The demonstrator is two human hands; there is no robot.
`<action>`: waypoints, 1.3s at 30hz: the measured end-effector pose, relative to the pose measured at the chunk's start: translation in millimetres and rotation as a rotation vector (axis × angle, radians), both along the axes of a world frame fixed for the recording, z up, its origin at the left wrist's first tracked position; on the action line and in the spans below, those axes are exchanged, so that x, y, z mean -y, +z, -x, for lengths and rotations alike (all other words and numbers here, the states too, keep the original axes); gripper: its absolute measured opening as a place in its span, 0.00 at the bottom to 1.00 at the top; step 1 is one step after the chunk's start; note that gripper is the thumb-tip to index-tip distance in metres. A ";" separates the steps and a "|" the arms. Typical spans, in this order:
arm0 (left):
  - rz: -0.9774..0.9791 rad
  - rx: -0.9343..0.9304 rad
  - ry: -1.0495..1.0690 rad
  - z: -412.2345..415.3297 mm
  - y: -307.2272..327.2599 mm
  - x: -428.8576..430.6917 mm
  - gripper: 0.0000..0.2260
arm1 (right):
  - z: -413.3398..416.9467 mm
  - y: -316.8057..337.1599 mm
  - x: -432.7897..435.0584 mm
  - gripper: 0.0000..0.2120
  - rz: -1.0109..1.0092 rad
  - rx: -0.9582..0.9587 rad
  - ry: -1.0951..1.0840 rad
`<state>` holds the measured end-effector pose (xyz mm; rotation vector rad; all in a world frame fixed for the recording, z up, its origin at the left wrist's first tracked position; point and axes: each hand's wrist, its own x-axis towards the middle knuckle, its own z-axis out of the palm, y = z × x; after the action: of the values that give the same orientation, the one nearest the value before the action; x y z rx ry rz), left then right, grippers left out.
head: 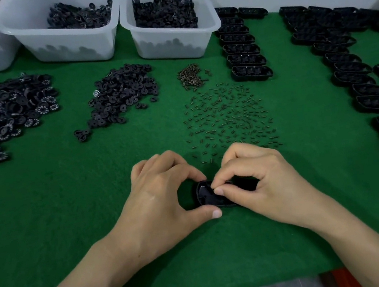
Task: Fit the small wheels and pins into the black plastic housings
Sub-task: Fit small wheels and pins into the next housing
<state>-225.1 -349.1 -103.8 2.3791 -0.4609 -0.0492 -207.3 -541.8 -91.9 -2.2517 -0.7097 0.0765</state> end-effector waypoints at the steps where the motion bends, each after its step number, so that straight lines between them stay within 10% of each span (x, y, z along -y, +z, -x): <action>1: 0.000 0.000 0.001 -0.1 0.2 0.1 0.21 | -0.2 -0.4 0.3 0.02 0.007 0.002 -0.003; 17: -0.005 0.003 0.014 0.2 -0.2 0.3 0.21 | -10.0 11.7 1.4 0.05 0.104 -0.095 -0.005; 30: 0.006 0.003 0.023 0.6 -0.8 -0.7 0.21 | -31.7 17.9 -10.1 0.01 0.474 0.183 -0.003; 39: 0.008 -0.001 0.026 1.0 -0.3 -0.7 0.22 | -6.0 8.4 10.9 0.04 0.032 -0.058 -0.060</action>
<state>-226.1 -348.4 -104.1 2.3769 -0.4294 -0.0368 -201.3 -552.7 -83.5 -2.2897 -0.6134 0.1244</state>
